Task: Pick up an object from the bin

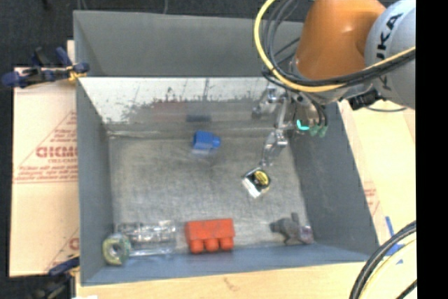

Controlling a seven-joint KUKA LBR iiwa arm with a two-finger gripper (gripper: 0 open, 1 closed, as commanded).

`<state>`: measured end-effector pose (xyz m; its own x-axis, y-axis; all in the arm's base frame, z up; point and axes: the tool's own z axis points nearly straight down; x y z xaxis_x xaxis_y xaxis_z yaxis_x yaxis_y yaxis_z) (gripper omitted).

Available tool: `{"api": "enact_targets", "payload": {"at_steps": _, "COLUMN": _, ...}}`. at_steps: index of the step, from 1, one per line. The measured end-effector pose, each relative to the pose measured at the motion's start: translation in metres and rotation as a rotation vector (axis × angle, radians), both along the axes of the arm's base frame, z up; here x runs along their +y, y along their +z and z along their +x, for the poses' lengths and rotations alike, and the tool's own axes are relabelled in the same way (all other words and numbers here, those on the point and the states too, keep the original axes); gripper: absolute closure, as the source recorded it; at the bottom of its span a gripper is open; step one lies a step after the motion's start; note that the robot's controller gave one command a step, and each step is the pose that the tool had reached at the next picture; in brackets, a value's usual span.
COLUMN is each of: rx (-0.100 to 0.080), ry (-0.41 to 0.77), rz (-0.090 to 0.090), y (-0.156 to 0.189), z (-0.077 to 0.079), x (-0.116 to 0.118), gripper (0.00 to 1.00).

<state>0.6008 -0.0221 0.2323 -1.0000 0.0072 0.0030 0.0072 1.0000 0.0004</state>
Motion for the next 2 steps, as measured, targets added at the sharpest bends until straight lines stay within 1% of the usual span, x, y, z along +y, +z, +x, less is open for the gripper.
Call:
{"api": "enact_targets", "payload": {"at_steps": 1, "rx": 0.003, "ry": 0.075, "rz": -0.002, "y": -0.09, "z": -0.037, "x": -0.05, "gripper": 0.0}}
{"api": "enact_targets", "payload": {"at_steps": 2, "rx": -0.015, "ry": 0.113, "rz": -0.002, "y": -0.161, "z": -0.019, "x": -0.041, "gripper": 0.0}}
